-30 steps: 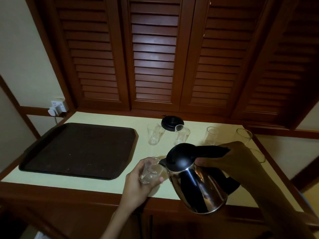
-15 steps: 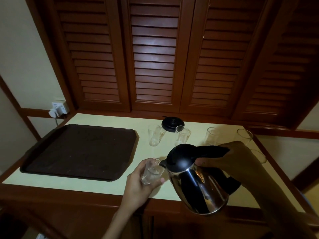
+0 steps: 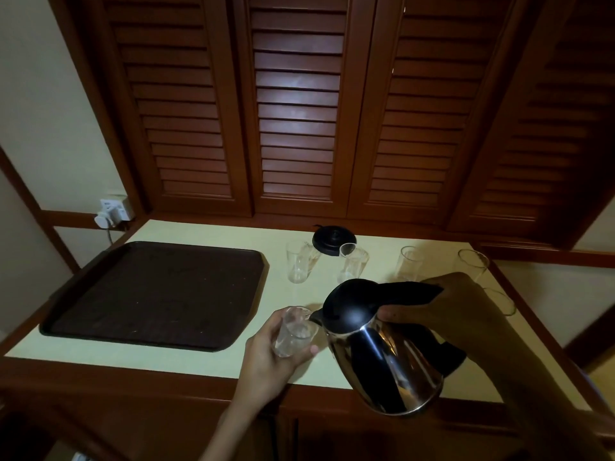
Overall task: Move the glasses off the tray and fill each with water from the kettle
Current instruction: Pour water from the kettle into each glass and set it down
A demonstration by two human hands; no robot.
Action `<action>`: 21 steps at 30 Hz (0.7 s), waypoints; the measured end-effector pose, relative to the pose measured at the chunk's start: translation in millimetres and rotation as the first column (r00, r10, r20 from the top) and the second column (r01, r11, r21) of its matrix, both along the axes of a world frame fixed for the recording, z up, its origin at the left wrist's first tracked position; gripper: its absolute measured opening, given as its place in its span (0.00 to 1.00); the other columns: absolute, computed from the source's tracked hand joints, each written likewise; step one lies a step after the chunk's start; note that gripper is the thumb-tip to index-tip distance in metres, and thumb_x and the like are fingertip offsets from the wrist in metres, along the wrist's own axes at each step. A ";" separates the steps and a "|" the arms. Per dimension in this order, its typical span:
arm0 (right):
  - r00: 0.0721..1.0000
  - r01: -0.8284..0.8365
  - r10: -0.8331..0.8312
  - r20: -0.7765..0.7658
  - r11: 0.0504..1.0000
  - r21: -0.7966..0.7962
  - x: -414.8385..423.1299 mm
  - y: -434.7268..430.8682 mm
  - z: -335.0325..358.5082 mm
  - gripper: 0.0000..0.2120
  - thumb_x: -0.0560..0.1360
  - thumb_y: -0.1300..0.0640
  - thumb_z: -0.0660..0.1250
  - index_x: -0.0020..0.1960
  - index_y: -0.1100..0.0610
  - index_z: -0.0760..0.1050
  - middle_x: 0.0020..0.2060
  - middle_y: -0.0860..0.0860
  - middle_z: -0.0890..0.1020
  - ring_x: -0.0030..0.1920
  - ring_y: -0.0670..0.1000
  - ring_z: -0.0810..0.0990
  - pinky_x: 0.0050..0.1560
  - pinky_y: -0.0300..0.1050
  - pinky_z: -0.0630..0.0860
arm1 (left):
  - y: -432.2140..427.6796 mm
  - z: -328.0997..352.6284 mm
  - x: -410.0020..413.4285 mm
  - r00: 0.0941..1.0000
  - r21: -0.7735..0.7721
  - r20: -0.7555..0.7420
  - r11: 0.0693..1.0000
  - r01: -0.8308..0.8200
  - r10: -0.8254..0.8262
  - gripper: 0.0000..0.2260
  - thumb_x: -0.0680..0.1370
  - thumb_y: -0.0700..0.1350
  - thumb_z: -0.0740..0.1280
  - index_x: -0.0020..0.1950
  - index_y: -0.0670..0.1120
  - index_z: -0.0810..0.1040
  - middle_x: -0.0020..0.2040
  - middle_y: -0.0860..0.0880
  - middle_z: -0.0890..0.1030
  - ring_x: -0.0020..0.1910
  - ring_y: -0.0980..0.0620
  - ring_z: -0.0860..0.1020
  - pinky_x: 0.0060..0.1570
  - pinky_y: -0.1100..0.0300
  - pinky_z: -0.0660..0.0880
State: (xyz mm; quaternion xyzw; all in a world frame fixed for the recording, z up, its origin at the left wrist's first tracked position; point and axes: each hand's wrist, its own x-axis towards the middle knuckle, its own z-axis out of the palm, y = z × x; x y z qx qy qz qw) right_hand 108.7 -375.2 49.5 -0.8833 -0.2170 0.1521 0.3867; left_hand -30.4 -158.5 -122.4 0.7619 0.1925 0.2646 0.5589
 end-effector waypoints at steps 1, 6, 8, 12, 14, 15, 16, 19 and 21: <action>1.000 0.001 -0.001 -0.001 1.000 0.000 0.2 0.0 -0.2 0.24 0.52 0.38 0.82 0.41 0.52 0.87 0.34 0.49 0.89 0.39 0.51 0.89 0.50 0.56 0.86 | 0.0 0.1 0.2 1.000 -0.003 0.001 1.000 0.001 -0.001 0.27 0.70 0.48 0.82 0.66 0.54 0.78 0.58 0.60 0.85 0.59 0.60 0.82 0.53 0.62 0.82; 1.000 0.008 -0.008 -0.011 1.000 0.010 0.4 -0.4 -0.6 0.22 0.53 0.39 0.83 0.38 0.52 0.86 0.33 0.49 0.88 0.38 0.52 0.88 0.49 0.54 0.85 | -0.3 -0.7 2.0 1.000 -0.028 0.012 1.000 0.008 -0.008 0.26 0.69 0.45 0.82 0.65 0.54 0.79 0.58 0.59 0.85 0.59 0.60 0.83 0.53 0.62 0.81; 1.000 0.008 -0.008 -0.017 1.000 0.019 0.1 -0.7 -1.2 0.22 0.53 0.38 0.82 0.38 0.52 0.86 0.33 0.50 0.88 0.38 0.52 0.88 0.48 0.52 0.85 | -0.6 -1.6 3.0 1.000 -0.031 0.015 0.999 0.008 -0.007 0.26 0.69 0.45 0.83 0.65 0.55 0.79 0.58 0.59 0.85 0.59 0.60 0.83 0.53 0.62 0.81; 0.999 0.048 -0.046 -0.027 0.996 0.077 -1.7 -4.4 -6.3 0.20 0.54 0.42 0.83 0.38 0.55 0.85 0.32 0.51 0.88 0.37 0.53 0.88 0.39 0.45 0.80 | -0.4 -3.9 6.1 1.000 -0.048 0.024 0.999 0.003 -0.002 0.26 0.68 0.45 0.83 0.64 0.54 0.80 0.58 0.58 0.85 0.58 0.58 0.83 0.53 0.60 0.82; 0.994 0.097 -0.091 -0.053 0.986 0.133 -3.7 -7.9 -10.3 0.18 0.54 0.46 0.84 0.38 0.55 0.86 0.32 0.50 0.88 0.38 0.53 0.88 0.38 0.43 0.78 | -1.0 -4.6 8.8 0.999 -0.062 0.034 0.998 0.007 -0.005 0.26 0.68 0.44 0.83 0.64 0.52 0.80 0.57 0.55 0.86 0.57 0.58 0.84 0.51 0.61 0.81; 0.992 0.115 -0.107 -0.064 0.981 0.154 -5.2 -10.0 -12.7 0.20 0.53 0.45 0.84 0.38 0.56 0.86 0.32 0.50 0.88 0.38 0.53 0.88 0.38 0.44 0.79 | -1.4 -5.0 10.3 0.999 -0.070 0.040 0.998 0.009 -0.006 0.26 0.68 0.43 0.83 0.64 0.52 0.80 0.56 0.55 0.86 0.56 0.58 0.84 0.50 0.63 0.81; 0.990 0.131 -0.119 -0.077 0.976 0.172 -6.6 -12.1 -15.5 0.21 0.51 0.44 0.83 0.38 0.56 0.86 0.32 0.49 0.88 0.38 0.53 0.88 0.40 0.46 0.81 | -1.6 -5.6 12.1 0.999 -0.076 0.045 0.997 0.010 -0.007 0.26 0.68 0.42 0.83 0.64 0.52 0.80 0.56 0.55 0.86 0.56 0.57 0.84 0.50 0.64 0.80; 0.977 0.201 -0.177 -0.117 0.950 0.241 -8.2 -17.9 -27.0 0.17 0.57 0.50 0.85 0.38 0.59 0.85 0.31 0.51 0.87 0.34 0.52 0.87 0.42 0.53 0.83 | -1.5 -7.0 17.8 0.999 -0.083 0.050 0.996 0.010 -0.006 0.25 0.69 0.44 0.83 0.64 0.53 0.80 0.56 0.54 0.86 0.56 0.57 0.83 0.50 0.66 0.80; 0.970 0.233 -0.198 -0.141 0.922 0.308 -8.1 -21.4 -33.9 0.12 0.60 0.56 0.85 0.35 0.61 0.84 0.24 0.49 0.83 0.25 0.46 0.81 0.36 0.49 0.79 | -0.9 -8.1 23.3 0.998 -0.082 0.055 0.997 -0.008 0.013 0.25 0.69 0.45 0.83 0.63 0.54 0.81 0.56 0.55 0.86 0.56 0.57 0.83 0.51 0.66 0.79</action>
